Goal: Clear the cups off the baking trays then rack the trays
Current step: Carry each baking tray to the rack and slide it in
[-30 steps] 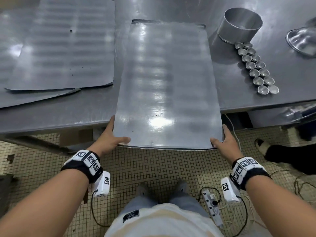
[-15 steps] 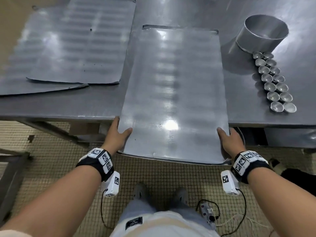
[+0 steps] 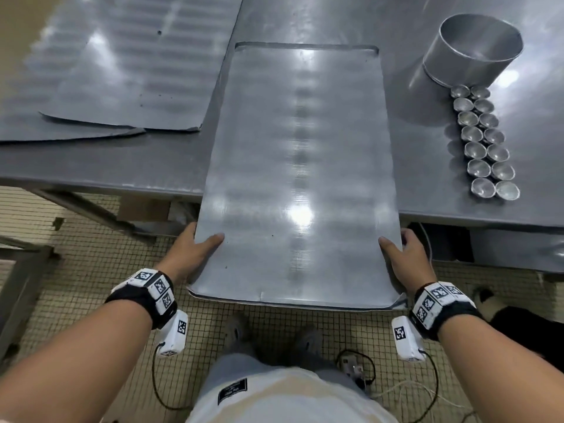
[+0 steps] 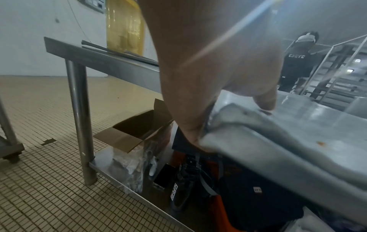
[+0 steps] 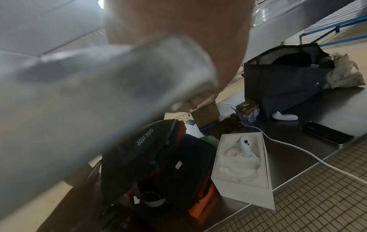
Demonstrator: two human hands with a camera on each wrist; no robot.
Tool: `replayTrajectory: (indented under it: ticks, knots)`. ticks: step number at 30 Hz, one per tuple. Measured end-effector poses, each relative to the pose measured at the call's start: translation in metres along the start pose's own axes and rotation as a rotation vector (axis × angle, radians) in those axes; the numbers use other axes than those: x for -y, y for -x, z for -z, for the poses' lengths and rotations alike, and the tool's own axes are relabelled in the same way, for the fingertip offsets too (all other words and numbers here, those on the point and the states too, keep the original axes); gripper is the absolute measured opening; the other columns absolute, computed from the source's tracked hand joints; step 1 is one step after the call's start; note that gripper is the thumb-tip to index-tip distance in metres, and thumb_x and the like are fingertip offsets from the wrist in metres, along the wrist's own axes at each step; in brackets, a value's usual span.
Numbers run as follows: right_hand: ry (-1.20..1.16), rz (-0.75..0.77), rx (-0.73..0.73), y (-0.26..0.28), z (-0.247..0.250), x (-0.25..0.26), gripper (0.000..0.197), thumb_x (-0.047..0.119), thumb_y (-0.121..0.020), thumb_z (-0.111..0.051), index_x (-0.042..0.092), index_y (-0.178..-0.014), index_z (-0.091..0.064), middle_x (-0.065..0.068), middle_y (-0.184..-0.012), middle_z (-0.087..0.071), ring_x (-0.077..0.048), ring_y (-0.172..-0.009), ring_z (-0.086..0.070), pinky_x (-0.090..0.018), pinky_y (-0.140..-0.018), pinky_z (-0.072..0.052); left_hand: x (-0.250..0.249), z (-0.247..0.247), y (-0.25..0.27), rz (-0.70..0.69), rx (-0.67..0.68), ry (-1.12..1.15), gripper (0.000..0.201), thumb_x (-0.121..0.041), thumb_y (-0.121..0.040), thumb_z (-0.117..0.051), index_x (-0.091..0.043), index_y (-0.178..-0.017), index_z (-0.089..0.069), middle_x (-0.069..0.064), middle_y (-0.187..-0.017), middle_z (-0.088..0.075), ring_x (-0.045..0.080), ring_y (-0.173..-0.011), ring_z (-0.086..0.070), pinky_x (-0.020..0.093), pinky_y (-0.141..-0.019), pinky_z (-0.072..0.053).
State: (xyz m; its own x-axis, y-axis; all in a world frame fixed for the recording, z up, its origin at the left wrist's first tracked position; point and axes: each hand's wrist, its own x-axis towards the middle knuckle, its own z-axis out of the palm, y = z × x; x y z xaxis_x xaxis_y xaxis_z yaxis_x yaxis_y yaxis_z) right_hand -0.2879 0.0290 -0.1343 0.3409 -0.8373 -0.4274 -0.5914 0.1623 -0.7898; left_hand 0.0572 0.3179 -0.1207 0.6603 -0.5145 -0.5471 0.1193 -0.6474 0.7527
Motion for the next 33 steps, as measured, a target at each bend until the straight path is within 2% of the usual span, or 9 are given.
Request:
replayTrajectory:
  ticks: [2,5,12,17,19,22,26,30,33]
  knots:
    - [0.015,-0.016,0.007,-0.005,-0.001,0.005,0.037,0.030,-0.095,-0.063,0.020,-0.128,-0.052,0.001,-0.115,-0.065,-0.021,-0.103,-0.064,-0.038,-0.085,-0.051,-0.008,-0.009,-0.003,-0.022,-0.060,0.009,0.053,-0.049,-0.088,-0.072,-0.022,-0.129,-0.050,-0.005,-0.116,-0.066,0.013,-0.100,-0.066,0.040,-0.085,-0.056]
    - [0.097,-0.004,0.008,-0.011,-0.004,0.009,0.042,0.028,-0.095,-0.057,0.020,-0.135,-0.046,-0.001,-0.115,-0.063,-0.024,-0.103,-0.060,-0.037,-0.086,-0.044,-0.011,-0.015,-0.009,-0.039,-0.093,0.004,0.051,-0.050,-0.091,-0.068,-0.023,-0.128,-0.046,-0.009,-0.113,-0.063,0.009,-0.097,-0.064,0.028,-0.070,-0.052]
    - [0.138,0.048,-0.030,-0.013,-0.007,-0.001,0.050,0.054,-0.098,-0.053,0.020,-0.134,-0.050,0.003,-0.123,-0.061,-0.019,-0.110,-0.058,-0.036,-0.093,-0.044,-0.005,-0.013,-0.018,-0.106,-0.180,-0.084,0.045,-0.053,-0.095,-0.059,-0.017,-0.121,-0.049,-0.007,-0.108,-0.063,0.008,-0.095,-0.062,0.028,-0.071,-0.049]
    - [0.136,0.074,-0.067,-0.015,0.000,0.004,0.043,0.052,-0.097,-0.057,0.013,-0.117,-0.056,0.005,-0.102,-0.062,-0.016,-0.092,-0.061,-0.029,-0.070,-0.044,-0.013,-0.009,-0.015,-0.134,-0.222,-0.126,0.040,-0.050,-0.096,-0.060,-0.015,-0.114,-0.052,-0.006,-0.103,-0.063,0.009,-0.090,-0.062,0.026,-0.066,-0.046]
    - [0.148,0.101,-0.080,-0.012,0.007,0.011,0.039,0.048,-0.097,-0.059,0.012,-0.111,-0.057,0.003,-0.099,-0.062,-0.015,-0.087,-0.060,-0.029,-0.067,-0.041,-0.019,-0.008,-0.011,-0.162,-0.229,-0.125,0.037,-0.048,-0.096,-0.062,-0.015,-0.111,-0.053,-0.005,-0.102,-0.064,0.011,-0.089,-0.063,0.029,-0.068,-0.047]
    - [0.145,0.154,-0.090,-0.011,0.020,0.019,0.038,0.045,-0.097,-0.061,0.010,-0.110,-0.060,-0.003,-0.104,-0.065,-0.022,-0.094,-0.061,-0.031,-0.079,-0.041,-0.026,-0.005,-0.005,-0.188,-0.240,-0.094,0.036,-0.047,-0.095,-0.064,-0.015,-0.109,-0.056,-0.003,-0.101,-0.067,0.013,-0.089,-0.065,0.032,-0.071,-0.050]
    - [0.083,0.192,-0.097,-0.008,0.031,0.031,0.035,0.043,-0.095,-0.065,0.012,-0.110,-0.066,-0.001,-0.104,-0.071,-0.019,-0.097,-0.066,-0.031,-0.086,-0.046,-0.036,0.001,0.001,-0.196,-0.256,-0.038,0.042,-0.049,-0.092,-0.068,-0.015,-0.113,-0.058,0.002,-0.106,-0.069,0.020,-0.093,-0.068,0.041,-0.081,-0.055]
    - [0.044,0.209,-0.086,-0.003,0.039,0.043,0.036,0.047,-0.092,-0.067,0.013,-0.103,-0.069,0.003,-0.097,-0.075,-0.016,-0.092,-0.071,-0.041,-0.091,-0.056,-0.048,0.005,0.012,-0.255,-0.283,0.001,0.037,-0.037,-0.093,-0.071,-0.010,-0.116,-0.060,0.000,-0.101,-0.069,0.017,-0.091,-0.068,0.026,-0.067,-0.049]
    - [0.034,0.222,-0.102,0.000,0.042,0.048,0.043,0.053,-0.089,-0.067,0.013,-0.103,-0.069,0.001,-0.098,-0.075,-0.017,-0.093,-0.071,-0.047,-0.093,-0.056,-0.054,0.009,0.021,-0.279,-0.298,0.036,0.034,-0.032,-0.093,-0.071,-0.009,-0.116,-0.060,-0.003,-0.098,-0.069,0.012,-0.087,-0.068,0.023,-0.064,-0.048]
